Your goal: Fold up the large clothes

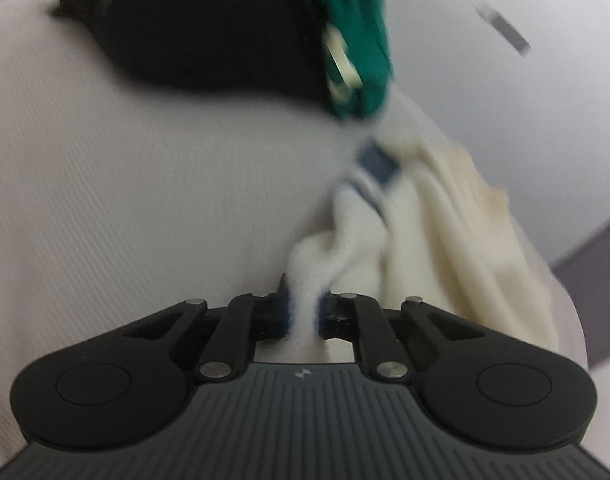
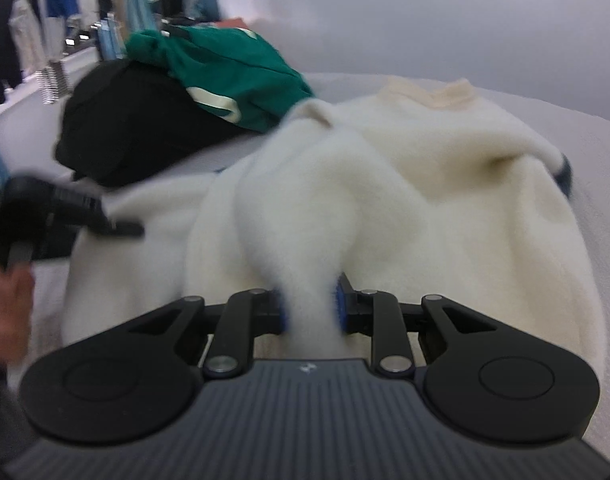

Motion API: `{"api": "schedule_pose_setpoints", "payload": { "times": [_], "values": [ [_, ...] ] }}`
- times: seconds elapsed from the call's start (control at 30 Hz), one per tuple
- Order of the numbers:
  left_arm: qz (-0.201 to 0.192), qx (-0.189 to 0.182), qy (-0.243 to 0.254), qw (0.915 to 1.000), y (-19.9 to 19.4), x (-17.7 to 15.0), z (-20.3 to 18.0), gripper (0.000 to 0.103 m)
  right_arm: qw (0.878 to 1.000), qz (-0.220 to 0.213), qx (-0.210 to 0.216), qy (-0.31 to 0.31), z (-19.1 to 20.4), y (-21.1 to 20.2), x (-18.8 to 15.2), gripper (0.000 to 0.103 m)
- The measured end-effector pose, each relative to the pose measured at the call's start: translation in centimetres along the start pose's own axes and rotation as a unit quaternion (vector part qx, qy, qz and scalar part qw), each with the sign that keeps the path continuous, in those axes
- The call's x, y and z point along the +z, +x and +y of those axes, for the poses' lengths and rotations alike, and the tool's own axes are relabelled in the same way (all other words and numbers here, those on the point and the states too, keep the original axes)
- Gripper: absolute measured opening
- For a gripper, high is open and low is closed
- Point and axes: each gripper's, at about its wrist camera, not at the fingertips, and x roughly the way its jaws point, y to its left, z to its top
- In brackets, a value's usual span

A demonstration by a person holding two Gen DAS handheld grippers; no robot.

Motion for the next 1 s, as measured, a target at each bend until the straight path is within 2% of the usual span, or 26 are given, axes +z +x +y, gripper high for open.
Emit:
{"api": "schedule_pose_setpoints", "payload": {
  "times": [0.1, 0.2, 0.27, 0.33, 0.4, 0.43, 0.53, 0.67, 0.8, 0.9, 0.93, 0.97, 1.0],
  "values": [
    [-0.048, 0.043, 0.005, 0.9979, -1.3, 4.8, 1.0, 0.012, 1.0, -0.011, 0.026, -0.011, 0.7, -0.6, 0.1, 0.025],
    [-0.104, 0.094, 0.02, 0.99, -2.4, 9.6, 1.6, 0.012, 0.998, -0.026, 0.059, -0.01, 1.0, -1.1, 0.3, 0.024],
    [-0.146, 0.143, 0.052, 0.9774, -2.5, 12.4, 1.4, 0.012, 0.995, -0.035, 0.089, 0.001, 1.0, -1.4, 0.4, 0.024],
    [-0.176, 0.187, 0.063, 0.9644, -1.9, 14.3, 1.5, 0.012, 0.992, -0.038, 0.123, 0.012, 0.9, -1.3, 0.6, 0.024],
    [-0.186, 0.227, 0.061, 0.9542, -0.2, 15.9, 2.2, 0.012, 0.989, -0.032, 0.145, 0.013, 1.1, -1.0, 0.6, 0.024],
    [-0.179, 0.24, 0.062, 0.9519, 1.0, 16.3, 2.7, 0.012, 0.988, -0.025, 0.15, 0.009, 1.3, -0.5, 0.5, 0.024],
    [-0.158, 0.254, 0.063, 0.952, 4.2, 16.2, 4.0, 0.012, 0.988, 0.009, 0.156, -0.002, 2.1, 1.3, 0.1, 0.024],
    [-0.16, 0.258, 0.094, 0.9481, 5.8, 15.3, 4.8, 0.012, 0.985, 0.059, 0.159, 0.027, 1.6, 4.6, 0.0, 0.024],
    [-0.145, 0.242, 0.079, 0.9562, 5.6, 14.9, 5.0, 0.014, 0.983, 0.081, 0.158, 0.048, 1.4, 6.5, 0.1, 0.024],
    [-0.109, 0.223, 0.065, 0.9666, 4.5, 14.5, 5.2, 0.038, 0.983, 0.083, 0.158, 0.048, 1.5, 6.8, 0.7, 0.026],
    [-0.101, 0.212, 0.058, 0.9703, 3.9, 14.1, 5.3, 0.053, 0.983, 0.082, 0.157, 0.048, 1.7, 6.8, 0.9, 0.026],
    [-0.1, 0.195, 0.053, 0.9742, 3.2, 13.7, 5.2, 0.063, 0.983, 0.081, 0.157, 0.049, 1.7, 6.6, 1.0, 0.026],
    [-0.099, 0.178, 0.054, 0.9775, 2.5, 13.1, 4.9, 0.065, 0.983, 0.081, 0.157, 0.052, 1.8, 6.5, 1.0, 0.026]
  ]
}}
